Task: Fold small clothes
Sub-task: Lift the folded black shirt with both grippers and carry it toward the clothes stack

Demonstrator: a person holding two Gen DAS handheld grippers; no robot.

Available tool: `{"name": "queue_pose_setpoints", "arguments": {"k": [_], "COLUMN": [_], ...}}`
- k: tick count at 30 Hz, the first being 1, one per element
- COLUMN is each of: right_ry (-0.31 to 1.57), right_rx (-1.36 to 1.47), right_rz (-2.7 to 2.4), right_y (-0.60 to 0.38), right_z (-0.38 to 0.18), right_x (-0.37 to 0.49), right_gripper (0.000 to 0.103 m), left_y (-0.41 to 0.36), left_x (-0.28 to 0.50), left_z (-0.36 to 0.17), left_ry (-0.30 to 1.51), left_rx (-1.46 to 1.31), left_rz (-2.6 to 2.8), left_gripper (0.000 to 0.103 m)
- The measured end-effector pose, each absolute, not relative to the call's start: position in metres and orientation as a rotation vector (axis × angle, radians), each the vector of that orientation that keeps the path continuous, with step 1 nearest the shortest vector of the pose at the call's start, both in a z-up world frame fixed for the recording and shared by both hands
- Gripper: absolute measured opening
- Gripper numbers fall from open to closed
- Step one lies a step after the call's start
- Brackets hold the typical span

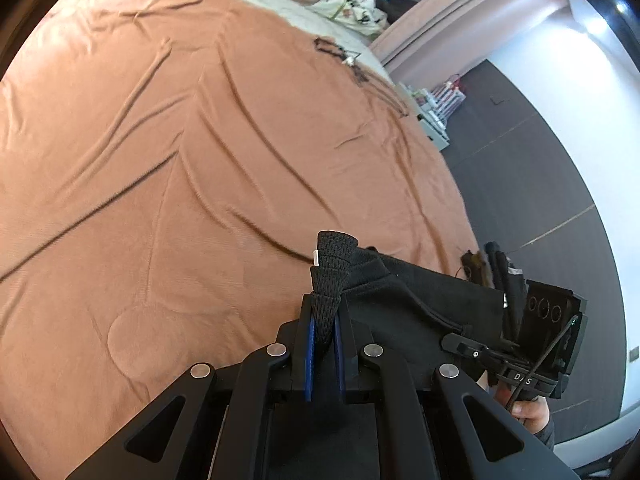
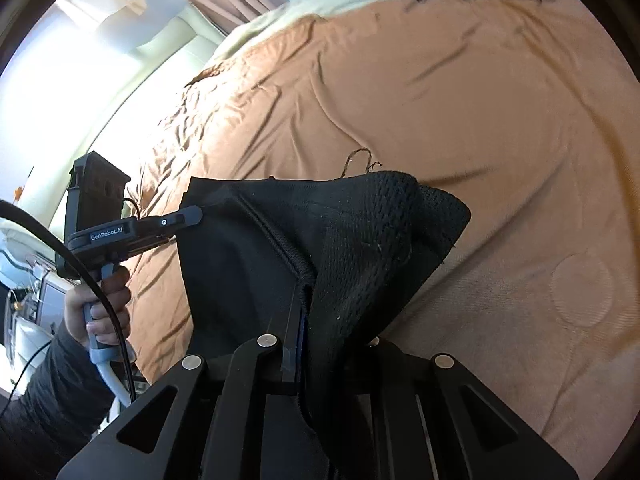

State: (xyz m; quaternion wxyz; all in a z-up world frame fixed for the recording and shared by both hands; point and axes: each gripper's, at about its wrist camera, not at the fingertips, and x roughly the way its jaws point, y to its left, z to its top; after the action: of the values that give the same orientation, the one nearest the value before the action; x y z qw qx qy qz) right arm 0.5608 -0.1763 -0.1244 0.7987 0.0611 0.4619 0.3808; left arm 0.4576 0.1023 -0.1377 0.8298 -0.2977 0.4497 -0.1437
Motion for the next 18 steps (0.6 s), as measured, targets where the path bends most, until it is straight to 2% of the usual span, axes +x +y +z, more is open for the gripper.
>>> {"name": "queue_pose_setpoints", "arguments": {"k": [18], "right_ry": [0.74], "right_rx": [0.03], "right_rz": [0.784], "right_y": [-0.247], "right_z": [-0.027], "right_x": [0.415], "right_gripper": [0.007], "left_y": [0.055], "left_x": [0.386], "left_z": [-0.004], "left_ry": [0.73], "left_rx": [-0.555], "left_rz": [-0.38], "left_gripper": [0.008]}}
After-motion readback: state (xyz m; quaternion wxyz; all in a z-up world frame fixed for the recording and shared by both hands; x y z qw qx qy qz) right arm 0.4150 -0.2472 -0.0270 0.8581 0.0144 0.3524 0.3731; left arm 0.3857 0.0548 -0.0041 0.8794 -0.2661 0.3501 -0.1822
